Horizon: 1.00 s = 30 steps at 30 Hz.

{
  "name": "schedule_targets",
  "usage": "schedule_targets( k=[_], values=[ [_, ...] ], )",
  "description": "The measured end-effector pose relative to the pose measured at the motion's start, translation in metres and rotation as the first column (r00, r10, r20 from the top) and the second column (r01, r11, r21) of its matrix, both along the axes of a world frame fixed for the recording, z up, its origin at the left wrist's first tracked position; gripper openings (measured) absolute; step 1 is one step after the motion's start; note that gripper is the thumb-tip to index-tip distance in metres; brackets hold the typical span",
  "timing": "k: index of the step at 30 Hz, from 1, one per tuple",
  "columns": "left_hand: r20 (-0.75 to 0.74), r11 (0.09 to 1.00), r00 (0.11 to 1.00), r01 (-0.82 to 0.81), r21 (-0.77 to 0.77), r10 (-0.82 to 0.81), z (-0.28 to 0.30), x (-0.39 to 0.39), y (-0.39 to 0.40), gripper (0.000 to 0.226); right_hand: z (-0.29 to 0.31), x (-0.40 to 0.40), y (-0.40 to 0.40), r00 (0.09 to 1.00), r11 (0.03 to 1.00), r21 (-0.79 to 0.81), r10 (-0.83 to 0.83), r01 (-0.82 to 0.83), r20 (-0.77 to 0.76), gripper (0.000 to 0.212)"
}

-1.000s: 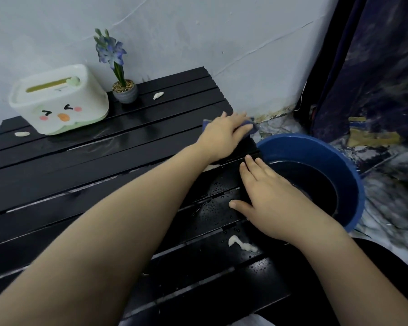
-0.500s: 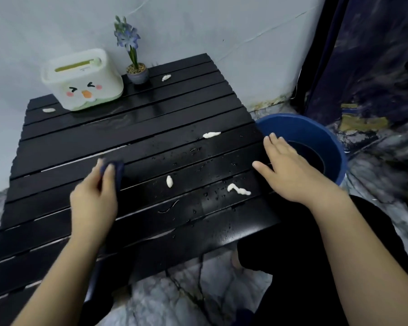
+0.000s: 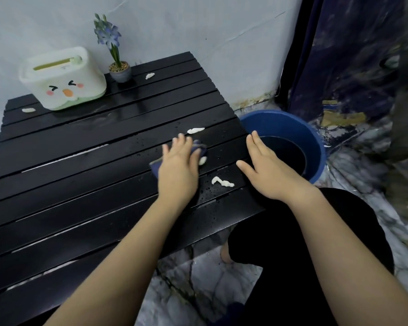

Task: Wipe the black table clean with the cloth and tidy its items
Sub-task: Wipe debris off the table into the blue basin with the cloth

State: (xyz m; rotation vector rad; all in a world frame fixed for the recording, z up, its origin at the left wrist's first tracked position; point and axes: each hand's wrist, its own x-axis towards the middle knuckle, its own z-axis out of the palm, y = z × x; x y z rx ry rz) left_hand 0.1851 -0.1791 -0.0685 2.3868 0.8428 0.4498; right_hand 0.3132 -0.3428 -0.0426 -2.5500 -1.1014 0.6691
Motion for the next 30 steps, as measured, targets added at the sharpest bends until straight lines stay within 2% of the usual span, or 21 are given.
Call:
schedule_targets(
  k=[2,4,5,8,11,13,14,16,18,23,30],
  values=[
    [0.077,0.986,0.996,0.053,-0.158,-0.041,0.007,0.017,0.001,0.036,0.000,0.000,0.000,1.000,1.000,0.004,-0.001,0.001,0.001,0.076],
    [0.192,0.947,0.978,-0.010,-0.321,0.075,0.017,0.021,0.016,0.032,0.000,0.001,0.000,1.000,1.000,0.004,0.002,-0.002,-0.004,0.076],
    [0.233,0.939,0.959,-0.077,-0.336,0.162,0.020,0.018,0.028,0.031,0.000,0.001,0.000,1.000,1.000,0.003,0.003,-0.003,-0.008,0.076],
    [0.197,0.932,0.913,-0.332,-0.147,0.356,0.017,-0.012,0.073,0.036,0.000,0.003,0.000,1.000,1.000,-0.003,0.006,-0.006,-0.019,0.076],
    [-0.051,0.833,0.837,-0.534,0.143,0.545,-0.002,-0.061,0.117,0.045,0.000,0.004,0.001,1.000,1.000,-0.019,0.009,-0.009,-0.011,0.076],
    [-0.219,0.772,0.742,-0.585,0.251,0.634,-0.017,-0.083,0.129,0.050,0.000,0.003,0.001,1.000,1.000,-0.024,0.011,-0.012,-0.008,0.076],
    [-0.258,0.760,0.716,-0.591,0.271,0.649,-0.022,-0.087,0.129,0.052,0.000,0.003,0.001,1.000,1.000,-0.026,0.013,-0.013,-0.006,0.076],
    [-0.268,0.757,0.709,-0.591,0.280,0.652,-0.025,-0.078,0.125,0.053,0.000,0.004,0.001,1.000,0.999,-0.031,0.013,-0.013,-0.002,0.076],
    [-0.266,0.785,0.740,-0.555,0.277,0.617,-0.024,-0.056,0.112,0.052,0.001,0.005,0.001,1.000,0.999,-0.038,0.012,-0.012,-0.006,0.076],
    [-0.223,0.874,0.857,-0.405,0.268,0.465,-0.024,0.014,0.062,0.052,0.003,0.005,0.000,1.000,0.999,-0.033,0.006,-0.007,-0.022,0.076],
    [-0.183,0.966,0.960,-0.173,0.194,0.209,-0.020,0.104,0.016,0.049,0.001,0.004,-0.017,0.988,0.994,-0.066,-0.092,0.085,-0.122,0.082]
  ],
)
